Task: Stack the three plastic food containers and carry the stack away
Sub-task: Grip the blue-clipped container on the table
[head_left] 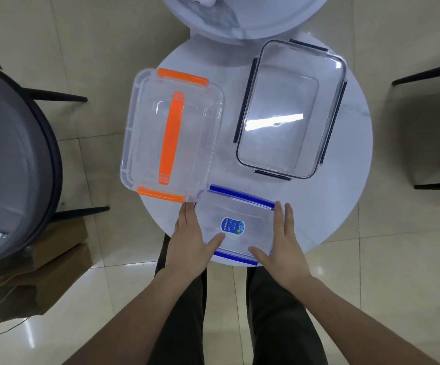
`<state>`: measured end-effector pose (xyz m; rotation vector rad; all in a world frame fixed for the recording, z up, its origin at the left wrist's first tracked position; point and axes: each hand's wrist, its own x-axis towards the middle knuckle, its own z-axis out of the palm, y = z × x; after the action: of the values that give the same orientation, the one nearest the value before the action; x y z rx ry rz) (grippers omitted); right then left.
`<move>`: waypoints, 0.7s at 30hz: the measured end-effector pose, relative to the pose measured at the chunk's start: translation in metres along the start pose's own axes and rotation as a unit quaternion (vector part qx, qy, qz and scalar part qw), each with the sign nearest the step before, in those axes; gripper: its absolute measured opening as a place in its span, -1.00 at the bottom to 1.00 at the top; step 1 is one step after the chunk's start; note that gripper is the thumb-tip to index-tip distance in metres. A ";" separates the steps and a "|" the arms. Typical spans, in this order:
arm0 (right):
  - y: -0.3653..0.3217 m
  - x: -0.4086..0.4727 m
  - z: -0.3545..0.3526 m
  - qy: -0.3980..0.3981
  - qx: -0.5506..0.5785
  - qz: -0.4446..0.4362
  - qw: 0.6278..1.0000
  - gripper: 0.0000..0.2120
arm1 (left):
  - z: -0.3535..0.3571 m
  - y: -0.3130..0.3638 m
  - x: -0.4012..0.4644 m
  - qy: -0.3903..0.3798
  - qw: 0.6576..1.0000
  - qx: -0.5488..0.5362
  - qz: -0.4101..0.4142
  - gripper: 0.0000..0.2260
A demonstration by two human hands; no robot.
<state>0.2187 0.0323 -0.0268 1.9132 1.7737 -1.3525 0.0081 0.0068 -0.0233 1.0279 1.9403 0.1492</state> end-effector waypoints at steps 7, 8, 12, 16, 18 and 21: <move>-0.007 0.005 0.007 0.028 0.138 0.072 0.987 0.13 | 0.002 0.001 0.010 -0.015 0.998 -0.048 -0.045 -0.15; -0.007 0.007 0.008 0.026 0.156 0.081 0.984 0.16 | 0.002 0.001 0.012 -0.015 0.997 -0.055 -0.048 -0.15; -0.006 0.011 0.007 0.012 0.204 0.101 0.974 0.19 | 0.002 -0.002 0.021 -0.009 0.994 -0.091 -0.055 -0.22; -0.005 0.012 0.006 0.009 0.210 0.098 0.973 0.18 | 0.002 -0.006 0.025 -0.009 0.991 -0.112 -0.068 -0.30; -0.004 0.011 0.006 0.011 0.212 0.098 0.972 0.18 | 0.002 -0.007 0.026 -0.010 0.991 -0.118 -0.070 -0.33; -0.004 0.012 0.006 0.014 0.211 0.096 0.973 0.17 | 0.002 -0.007 0.026 -0.007 0.991 -0.118 -0.068 -0.33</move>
<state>0.2106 0.0371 -0.0373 2.2509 1.3413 -1.7408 -0.0005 0.0205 -0.0449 0.7378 1.9188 0.2870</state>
